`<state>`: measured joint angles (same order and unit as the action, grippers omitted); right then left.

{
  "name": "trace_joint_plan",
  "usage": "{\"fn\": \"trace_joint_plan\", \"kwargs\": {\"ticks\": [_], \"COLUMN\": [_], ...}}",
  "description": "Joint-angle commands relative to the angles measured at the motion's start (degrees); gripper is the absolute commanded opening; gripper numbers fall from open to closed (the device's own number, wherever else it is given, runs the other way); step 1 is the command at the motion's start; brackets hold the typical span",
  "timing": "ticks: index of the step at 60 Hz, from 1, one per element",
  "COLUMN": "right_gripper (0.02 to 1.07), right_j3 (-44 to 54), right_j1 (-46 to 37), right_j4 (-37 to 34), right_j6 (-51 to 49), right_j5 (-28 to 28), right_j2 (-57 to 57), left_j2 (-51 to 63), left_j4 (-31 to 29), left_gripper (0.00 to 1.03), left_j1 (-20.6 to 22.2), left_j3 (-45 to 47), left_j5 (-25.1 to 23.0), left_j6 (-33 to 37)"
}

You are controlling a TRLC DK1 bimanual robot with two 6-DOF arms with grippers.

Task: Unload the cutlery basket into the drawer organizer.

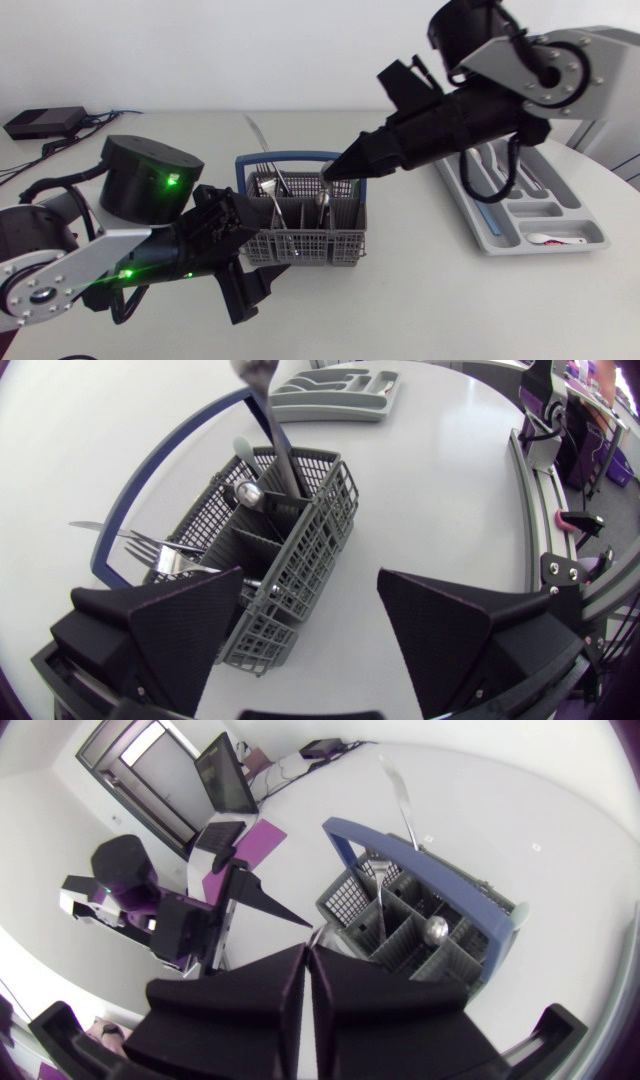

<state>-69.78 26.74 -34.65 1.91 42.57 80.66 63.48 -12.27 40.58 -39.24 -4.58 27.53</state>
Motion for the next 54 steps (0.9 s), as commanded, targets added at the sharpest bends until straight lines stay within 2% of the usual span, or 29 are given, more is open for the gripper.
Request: {"fn": "trace_joint_plan", "kwargs": {"ticks": [1,14,30,43,54], "right_gripper": [0.09,0.09,0.09,0.09,0.09], "right_j3": [0.3,2.7,9.6,14.8,17.9], "right_j1": [-2.7,-12.2,-29.8,-43.5,-51.4], "right_j4": [-1.8,-8.8,-17.0,-17.4,-11.2], "right_j6": [0.3,-4.2,-17.2,-27.0,-32.6], "right_j5": [2.3,5.5,6.1,3.0,-5.3], "right_j2": [-4.5,-14.0,-19.5,-20.1,-17.9], "left_j2": [0.9,1.6,3.7,5.8,6.7], "left_j4": [0.4,0.8,1.1,1.5,1.5], "left_gripper": [0.93,0.93,0.93,0.93,0.93], "left_j1": [0.1,0.0,1.3,2.8,3.2], "left_j3": [1.4,0.6,-1.0,-3.1,-4.3], "left_j5": [0.6,1.0,1.5,2.6,3.1], "left_j6": [1.4,1.3,1.0,0.7,0.7]}}
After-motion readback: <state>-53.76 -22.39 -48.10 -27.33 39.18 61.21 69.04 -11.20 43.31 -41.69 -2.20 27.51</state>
